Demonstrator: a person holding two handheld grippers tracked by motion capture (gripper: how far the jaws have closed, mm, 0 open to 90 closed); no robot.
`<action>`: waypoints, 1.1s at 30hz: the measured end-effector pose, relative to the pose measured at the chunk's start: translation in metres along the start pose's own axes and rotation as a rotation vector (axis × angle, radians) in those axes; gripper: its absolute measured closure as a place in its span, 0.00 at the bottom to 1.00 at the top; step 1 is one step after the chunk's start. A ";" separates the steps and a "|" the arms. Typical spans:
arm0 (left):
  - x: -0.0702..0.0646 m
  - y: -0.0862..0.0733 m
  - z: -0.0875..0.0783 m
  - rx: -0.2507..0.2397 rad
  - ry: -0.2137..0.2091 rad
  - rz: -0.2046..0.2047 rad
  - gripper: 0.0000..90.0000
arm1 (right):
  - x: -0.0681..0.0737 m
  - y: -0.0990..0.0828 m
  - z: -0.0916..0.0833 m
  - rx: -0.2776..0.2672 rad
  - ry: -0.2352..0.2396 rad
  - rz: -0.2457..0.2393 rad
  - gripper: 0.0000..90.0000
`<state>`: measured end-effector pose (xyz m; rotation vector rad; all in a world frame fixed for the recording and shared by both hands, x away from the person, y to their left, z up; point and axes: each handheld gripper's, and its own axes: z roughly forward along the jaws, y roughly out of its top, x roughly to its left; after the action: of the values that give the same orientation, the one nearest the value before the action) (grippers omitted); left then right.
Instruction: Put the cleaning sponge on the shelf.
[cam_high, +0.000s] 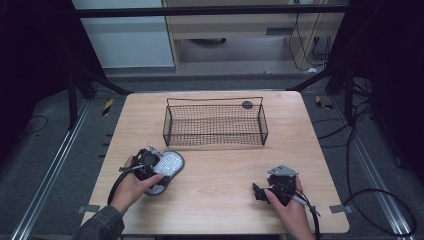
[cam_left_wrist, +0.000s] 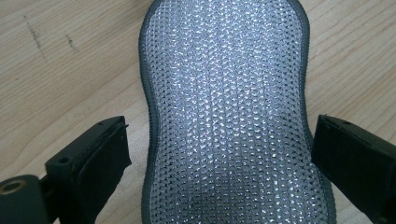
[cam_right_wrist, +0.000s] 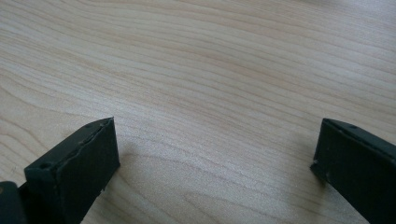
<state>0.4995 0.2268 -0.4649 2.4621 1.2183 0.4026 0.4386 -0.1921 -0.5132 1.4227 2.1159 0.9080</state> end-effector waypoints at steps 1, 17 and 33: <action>0.000 0.000 0.001 -0.001 0.001 0.001 0.04 | 0.000 0.000 0.000 0.000 0.001 0.002 0.00; 0.002 0.003 0.013 0.012 -0.038 -0.022 0.02 | 0.000 0.000 0.000 0.000 0.002 0.001 0.00; -0.002 0.013 0.022 0.003 -0.022 -0.051 0.02 | 0.000 0.000 0.000 0.000 0.003 0.001 0.00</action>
<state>0.5164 0.2137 -0.4786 2.4265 1.2703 0.3585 0.4385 -0.1922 -0.5132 1.4233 2.1170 0.9111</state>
